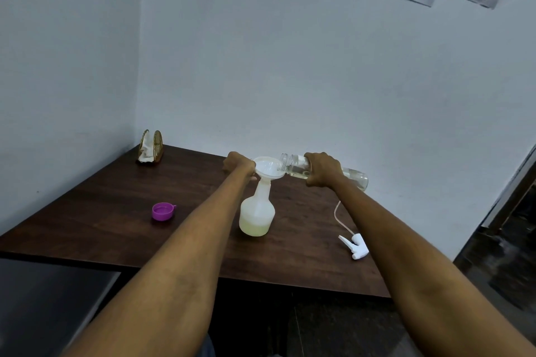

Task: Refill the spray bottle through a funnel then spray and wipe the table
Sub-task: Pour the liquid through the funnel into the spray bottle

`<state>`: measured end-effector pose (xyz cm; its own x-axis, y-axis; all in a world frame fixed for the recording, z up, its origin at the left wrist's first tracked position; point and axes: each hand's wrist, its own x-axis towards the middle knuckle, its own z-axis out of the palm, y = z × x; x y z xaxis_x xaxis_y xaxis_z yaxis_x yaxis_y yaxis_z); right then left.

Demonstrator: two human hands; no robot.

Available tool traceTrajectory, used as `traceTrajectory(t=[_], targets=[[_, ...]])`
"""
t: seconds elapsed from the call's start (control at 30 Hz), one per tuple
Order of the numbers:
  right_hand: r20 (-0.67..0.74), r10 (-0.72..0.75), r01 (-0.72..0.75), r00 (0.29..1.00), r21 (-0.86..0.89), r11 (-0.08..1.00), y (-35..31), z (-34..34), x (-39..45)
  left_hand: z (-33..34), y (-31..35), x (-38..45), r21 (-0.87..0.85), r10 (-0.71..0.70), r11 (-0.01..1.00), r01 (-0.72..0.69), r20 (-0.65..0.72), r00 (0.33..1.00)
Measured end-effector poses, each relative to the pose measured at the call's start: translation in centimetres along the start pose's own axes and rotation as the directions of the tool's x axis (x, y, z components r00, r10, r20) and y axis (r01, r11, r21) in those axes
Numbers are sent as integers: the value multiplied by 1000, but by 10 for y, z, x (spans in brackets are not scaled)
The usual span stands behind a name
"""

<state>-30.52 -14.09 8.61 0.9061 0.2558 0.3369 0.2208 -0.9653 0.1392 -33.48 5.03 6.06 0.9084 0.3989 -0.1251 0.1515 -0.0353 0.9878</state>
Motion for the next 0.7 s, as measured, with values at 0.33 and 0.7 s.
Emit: traceTrajectory(t=[0.33,0.7], targets=[[-3,-3,3,1000,-13,1000,1,-1,0,-1,0,-1,2,7,1000,-7,12,1000],[3,14,-14,1000,13,1000,1,1,1,-1,2,-4,12,1,1000,-1,14,1000]])
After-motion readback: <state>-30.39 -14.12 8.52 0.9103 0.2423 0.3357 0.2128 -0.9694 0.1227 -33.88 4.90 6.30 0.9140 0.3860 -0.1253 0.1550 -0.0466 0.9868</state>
